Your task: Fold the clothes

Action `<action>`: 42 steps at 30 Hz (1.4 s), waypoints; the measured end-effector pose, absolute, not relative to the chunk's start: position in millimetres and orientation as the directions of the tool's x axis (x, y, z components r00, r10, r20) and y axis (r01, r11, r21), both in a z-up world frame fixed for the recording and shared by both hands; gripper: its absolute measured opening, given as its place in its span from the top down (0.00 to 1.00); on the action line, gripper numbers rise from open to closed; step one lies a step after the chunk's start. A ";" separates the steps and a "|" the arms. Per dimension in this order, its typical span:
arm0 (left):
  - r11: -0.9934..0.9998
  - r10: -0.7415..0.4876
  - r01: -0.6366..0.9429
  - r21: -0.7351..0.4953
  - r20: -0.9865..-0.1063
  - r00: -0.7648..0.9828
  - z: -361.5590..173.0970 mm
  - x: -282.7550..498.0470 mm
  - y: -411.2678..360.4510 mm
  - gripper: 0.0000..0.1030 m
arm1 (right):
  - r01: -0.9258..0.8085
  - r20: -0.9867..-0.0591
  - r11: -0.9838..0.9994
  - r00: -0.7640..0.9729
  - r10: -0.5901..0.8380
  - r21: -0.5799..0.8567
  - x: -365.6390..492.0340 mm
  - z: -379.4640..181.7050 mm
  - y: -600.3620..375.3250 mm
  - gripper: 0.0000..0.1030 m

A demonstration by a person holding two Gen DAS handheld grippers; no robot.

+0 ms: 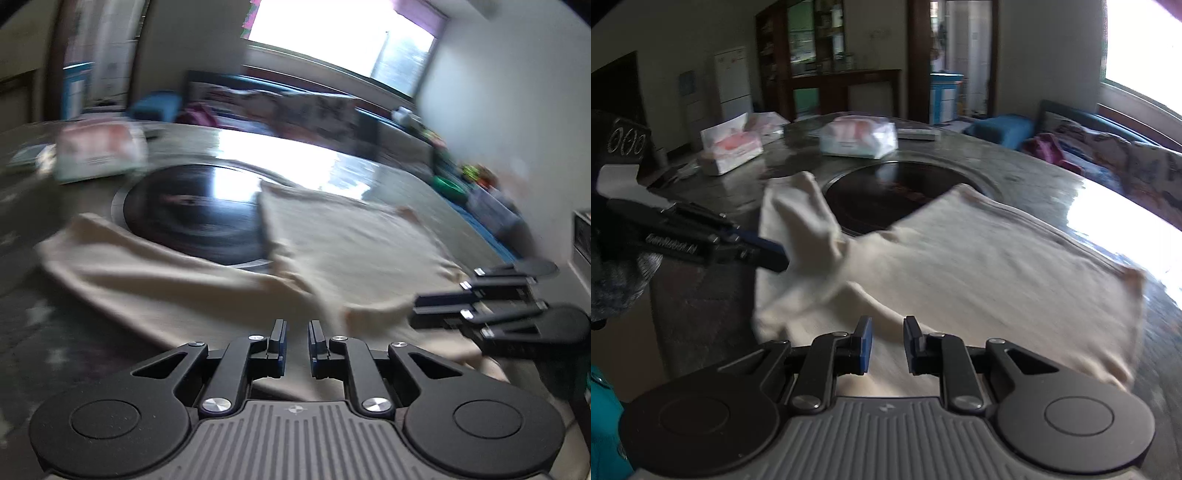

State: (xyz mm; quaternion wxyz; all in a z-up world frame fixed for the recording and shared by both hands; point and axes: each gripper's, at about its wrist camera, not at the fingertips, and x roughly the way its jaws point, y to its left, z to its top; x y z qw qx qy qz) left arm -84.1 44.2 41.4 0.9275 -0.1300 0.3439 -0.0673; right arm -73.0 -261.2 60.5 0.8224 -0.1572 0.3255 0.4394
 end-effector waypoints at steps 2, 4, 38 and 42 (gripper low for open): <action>0.958 -0.161 -0.031 -0.285 -0.624 0.764 40.9 -83.5 59.5 0.87 | -0.837 -0.682 0.547 0.388 0.620 0.022 -71.9 56.2 -249.4 0.83; 0.956 -0.101 -0.099 -0.276 -0.626 0.773 41.1 -82.9 74.5 0.86 | -0.846 -0.691 0.532 0.374 0.618 0.017 -70.8 51.2 -238.0 0.83; 0.899 0.181 -0.359 -0.251 -0.535 0.825 65.6 -48.1 140.9 0.96 | -0.764 -0.626 0.645 0.506 0.593 -0.005 -90.0 79.8 -285.2 0.81; 0.929 0.088 -0.243 -0.280 -0.469 0.879 96.4 -51.7 110.8 0.96 | -0.738 -0.616 0.675 0.530 0.582 0.003 -89.5 81.0 -299.2 0.81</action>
